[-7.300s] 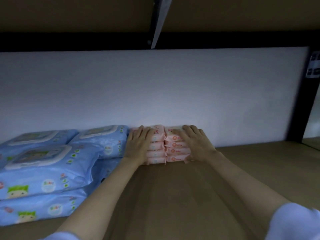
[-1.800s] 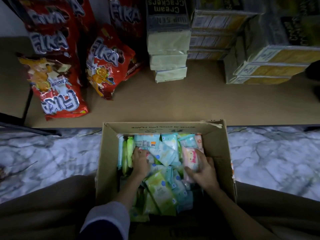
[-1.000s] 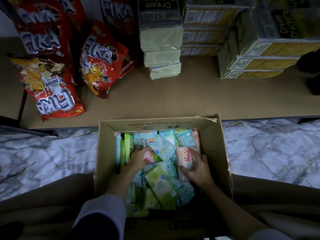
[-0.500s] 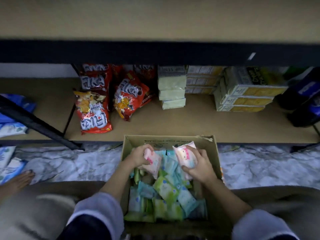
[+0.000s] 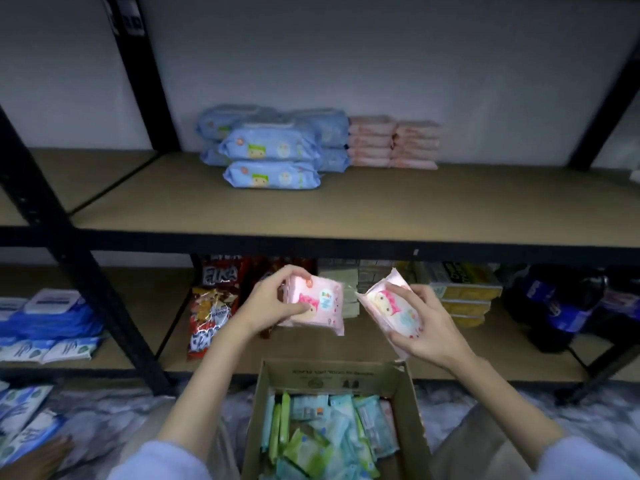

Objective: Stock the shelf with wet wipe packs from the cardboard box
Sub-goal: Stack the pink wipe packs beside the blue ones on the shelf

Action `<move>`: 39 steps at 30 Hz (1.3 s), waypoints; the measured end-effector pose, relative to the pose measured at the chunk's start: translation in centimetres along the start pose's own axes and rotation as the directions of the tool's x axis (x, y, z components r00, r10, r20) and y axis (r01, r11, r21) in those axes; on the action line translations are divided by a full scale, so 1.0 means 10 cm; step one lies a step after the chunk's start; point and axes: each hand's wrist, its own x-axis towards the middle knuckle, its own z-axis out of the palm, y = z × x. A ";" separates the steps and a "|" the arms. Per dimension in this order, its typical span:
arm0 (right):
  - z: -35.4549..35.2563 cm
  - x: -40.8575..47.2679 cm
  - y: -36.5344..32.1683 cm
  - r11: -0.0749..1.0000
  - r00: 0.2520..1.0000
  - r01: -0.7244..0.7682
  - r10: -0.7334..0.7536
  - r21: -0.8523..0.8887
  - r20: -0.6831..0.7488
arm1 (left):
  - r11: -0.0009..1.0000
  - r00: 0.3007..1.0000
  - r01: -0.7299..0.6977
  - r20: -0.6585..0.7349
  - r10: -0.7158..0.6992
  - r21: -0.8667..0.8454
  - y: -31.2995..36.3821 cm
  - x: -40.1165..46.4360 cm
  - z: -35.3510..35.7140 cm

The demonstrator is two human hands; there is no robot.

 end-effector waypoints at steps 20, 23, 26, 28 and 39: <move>-0.77 1.53 -0.43 0.929 0.983 -0.093 0.142 -0.357 0.114 | 0.985 0.977 -0.047 -0.199 0.080 0.165 0.27 1.17 -0.63; -0.80 1.59 -0.46 0.918 0.983 -0.081 0.137 -0.388 0.119 | 0.966 0.990 0.039 -0.139 -0.003 0.255 0.18 1.23 -0.69; -0.82 1.56 -0.47 0.913 0.978 -0.131 0.183 -0.386 0.100 | 0.950 0.992 0.126 -0.057 -0.115 0.287 0.17 1.27 -0.77; -0.80 1.50 -0.45 0.911 0.968 -0.191 0.236 -0.367 0.082 | 0.892 0.978 0.209 -0.083 -0.192 0.400 0.29 1.25 -0.74; -0.81 1.35 -0.24 0.945 0.956 -0.283 0.292 -0.165 0.035 | 0.894 0.981 0.193 -0.100 -0.167 0.405 0.26 1.24 -0.67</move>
